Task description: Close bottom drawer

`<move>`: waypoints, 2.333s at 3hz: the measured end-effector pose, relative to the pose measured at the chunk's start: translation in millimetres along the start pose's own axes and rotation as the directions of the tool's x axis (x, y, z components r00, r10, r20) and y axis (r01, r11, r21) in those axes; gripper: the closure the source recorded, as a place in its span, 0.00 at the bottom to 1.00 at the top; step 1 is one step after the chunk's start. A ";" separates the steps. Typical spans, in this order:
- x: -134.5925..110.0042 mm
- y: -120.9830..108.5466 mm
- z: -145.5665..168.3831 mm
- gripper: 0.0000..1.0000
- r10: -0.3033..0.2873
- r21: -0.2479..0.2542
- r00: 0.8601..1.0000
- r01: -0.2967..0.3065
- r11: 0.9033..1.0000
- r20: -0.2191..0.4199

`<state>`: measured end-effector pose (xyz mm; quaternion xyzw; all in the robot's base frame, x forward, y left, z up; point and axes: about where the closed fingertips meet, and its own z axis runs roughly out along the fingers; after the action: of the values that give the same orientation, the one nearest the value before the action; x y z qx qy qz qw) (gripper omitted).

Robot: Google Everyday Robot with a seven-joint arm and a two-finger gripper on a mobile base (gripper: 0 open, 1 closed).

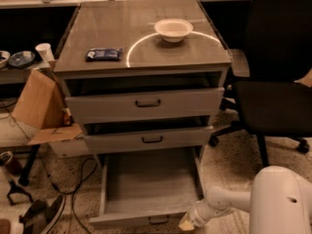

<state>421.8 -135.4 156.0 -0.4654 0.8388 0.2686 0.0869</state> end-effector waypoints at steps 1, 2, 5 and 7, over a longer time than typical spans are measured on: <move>0.7 0.6 0.0 0.81 0.000 0.000 1.000 0.000 1.000 0.000; -22.7 -9.5 2.5 0.58 -0.025 0.020 1.000 0.025 0.999 -0.001; -44.1 -23.0 3.5 0.00 -0.043 0.046 0.999 0.044 0.998 -0.007; -87.4 -61.8 1.9 0.00 -0.064 0.112 0.998 0.066 0.992 -0.017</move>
Offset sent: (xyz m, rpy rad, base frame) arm 0.1044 0.0622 0.0179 -0.0428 -0.1320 0.0542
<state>521.0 -96.3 166.1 -0.4886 0.8376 0.2148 0.1161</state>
